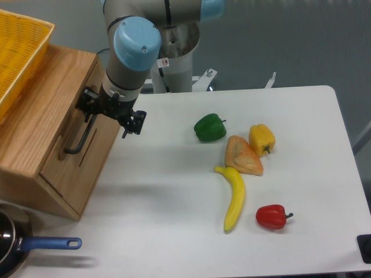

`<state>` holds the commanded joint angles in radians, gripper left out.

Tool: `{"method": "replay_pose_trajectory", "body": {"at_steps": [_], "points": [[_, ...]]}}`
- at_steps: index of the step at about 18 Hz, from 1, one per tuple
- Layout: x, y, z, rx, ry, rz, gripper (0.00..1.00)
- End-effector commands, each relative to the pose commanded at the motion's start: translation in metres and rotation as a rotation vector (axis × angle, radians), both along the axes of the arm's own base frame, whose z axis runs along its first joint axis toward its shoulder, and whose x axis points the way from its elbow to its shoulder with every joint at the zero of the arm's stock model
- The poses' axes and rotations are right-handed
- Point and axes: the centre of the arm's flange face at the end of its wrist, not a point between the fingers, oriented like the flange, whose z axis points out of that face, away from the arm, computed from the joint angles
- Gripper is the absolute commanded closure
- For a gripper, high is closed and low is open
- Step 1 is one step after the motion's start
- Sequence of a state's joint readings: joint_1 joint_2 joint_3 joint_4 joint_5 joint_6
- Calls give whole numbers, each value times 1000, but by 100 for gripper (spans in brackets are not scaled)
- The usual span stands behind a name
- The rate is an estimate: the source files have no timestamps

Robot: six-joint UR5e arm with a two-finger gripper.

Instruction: Slide open the top drawer

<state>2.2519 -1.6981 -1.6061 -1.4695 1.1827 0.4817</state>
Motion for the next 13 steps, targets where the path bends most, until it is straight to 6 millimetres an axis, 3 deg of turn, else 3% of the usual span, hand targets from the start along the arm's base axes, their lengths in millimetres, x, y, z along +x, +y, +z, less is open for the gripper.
{"method": "replay_pose_trajectory", "body": {"at_steps": [13], "points": [[2,6,-6,-2,2,-14,0]]}}
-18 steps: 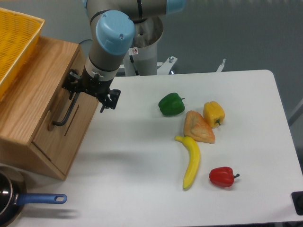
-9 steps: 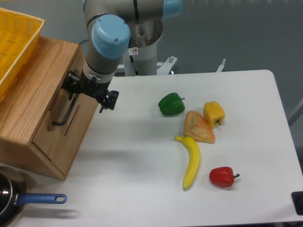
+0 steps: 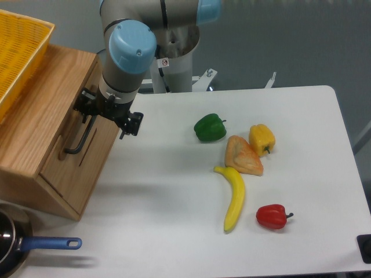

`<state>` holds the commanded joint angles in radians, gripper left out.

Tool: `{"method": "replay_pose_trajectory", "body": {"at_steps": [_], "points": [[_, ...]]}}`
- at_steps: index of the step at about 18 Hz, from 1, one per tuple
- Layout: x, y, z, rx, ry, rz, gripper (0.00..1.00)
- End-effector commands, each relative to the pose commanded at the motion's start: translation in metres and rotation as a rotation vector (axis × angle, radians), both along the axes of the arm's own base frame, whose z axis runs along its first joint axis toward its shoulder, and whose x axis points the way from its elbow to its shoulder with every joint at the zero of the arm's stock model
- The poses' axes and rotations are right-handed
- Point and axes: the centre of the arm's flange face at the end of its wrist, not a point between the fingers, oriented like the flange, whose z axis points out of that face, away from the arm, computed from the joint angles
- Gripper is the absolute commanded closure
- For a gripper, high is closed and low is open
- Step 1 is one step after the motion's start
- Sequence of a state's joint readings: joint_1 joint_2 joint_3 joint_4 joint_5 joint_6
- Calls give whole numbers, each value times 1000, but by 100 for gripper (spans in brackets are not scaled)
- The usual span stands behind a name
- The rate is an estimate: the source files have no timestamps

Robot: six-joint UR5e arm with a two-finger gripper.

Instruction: Slide open the top drawer

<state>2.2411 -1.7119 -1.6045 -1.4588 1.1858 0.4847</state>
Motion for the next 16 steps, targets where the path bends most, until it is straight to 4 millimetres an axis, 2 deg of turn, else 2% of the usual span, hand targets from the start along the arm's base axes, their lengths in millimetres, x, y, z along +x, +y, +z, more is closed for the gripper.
{"method": "replay_pose_trajectory", "body": {"at_steps": [12,16], "points": [[-2,2,-5,-5,-2,-2,0],[-8,1,-6,-3,-1,2,0]]}}
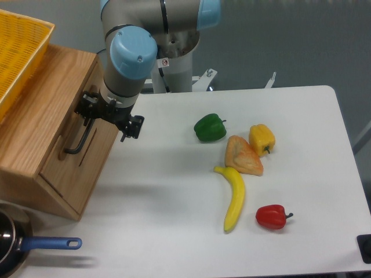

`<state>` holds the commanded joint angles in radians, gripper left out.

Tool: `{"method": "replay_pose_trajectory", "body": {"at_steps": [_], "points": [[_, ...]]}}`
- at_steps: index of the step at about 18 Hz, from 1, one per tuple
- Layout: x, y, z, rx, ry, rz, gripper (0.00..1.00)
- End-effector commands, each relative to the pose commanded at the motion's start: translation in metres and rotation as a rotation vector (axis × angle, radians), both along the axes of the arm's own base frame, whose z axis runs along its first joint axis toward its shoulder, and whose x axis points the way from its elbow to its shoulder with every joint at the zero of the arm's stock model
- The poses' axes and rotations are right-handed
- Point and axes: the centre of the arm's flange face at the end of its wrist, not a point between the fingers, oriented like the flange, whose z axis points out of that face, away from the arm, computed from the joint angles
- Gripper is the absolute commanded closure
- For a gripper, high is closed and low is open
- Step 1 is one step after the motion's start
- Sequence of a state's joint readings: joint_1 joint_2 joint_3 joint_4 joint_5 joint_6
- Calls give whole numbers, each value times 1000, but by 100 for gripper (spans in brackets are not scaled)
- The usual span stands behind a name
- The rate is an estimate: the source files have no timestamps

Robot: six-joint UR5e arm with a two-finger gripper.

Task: Slide open the top drawer
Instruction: 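Pull the handle outward from the cabinet, sliding the drawer open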

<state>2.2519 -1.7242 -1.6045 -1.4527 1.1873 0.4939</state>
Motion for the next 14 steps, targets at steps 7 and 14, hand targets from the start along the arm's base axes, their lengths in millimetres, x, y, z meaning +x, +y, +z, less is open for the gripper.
{"method": "replay_pose_trajectory", "body": {"at_steps": [7,14], "points": [[-13,0,2,6,7,15,0],[-40,-6,7,21,18,39,0]]}}
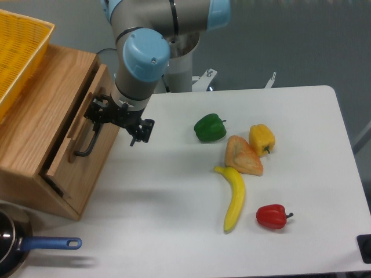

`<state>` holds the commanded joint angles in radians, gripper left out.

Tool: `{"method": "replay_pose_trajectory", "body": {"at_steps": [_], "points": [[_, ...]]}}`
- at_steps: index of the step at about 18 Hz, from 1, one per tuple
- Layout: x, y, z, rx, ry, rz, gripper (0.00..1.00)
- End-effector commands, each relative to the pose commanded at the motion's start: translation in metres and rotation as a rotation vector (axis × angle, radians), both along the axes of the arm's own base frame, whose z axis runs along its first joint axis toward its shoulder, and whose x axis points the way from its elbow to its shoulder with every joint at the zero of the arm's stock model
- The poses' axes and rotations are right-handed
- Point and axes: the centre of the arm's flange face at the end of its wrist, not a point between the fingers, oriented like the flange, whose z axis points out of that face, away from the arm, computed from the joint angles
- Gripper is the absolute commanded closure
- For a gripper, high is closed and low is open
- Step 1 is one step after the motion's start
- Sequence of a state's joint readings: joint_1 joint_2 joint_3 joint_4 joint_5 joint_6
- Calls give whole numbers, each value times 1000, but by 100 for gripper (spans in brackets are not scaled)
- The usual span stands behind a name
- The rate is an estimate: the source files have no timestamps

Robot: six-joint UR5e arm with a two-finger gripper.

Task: Slide open the top drawer
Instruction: 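Pull the handle outward from the cabinet, sliding the drawer open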

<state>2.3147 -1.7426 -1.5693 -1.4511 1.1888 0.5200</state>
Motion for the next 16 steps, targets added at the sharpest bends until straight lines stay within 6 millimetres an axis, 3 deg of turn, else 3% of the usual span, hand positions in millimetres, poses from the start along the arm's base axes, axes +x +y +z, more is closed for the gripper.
{"method": "replay_pose_trajectory", "body": {"at_steps": [16], "points": [[-44,-22,-1,-20,36,49,0]]}}
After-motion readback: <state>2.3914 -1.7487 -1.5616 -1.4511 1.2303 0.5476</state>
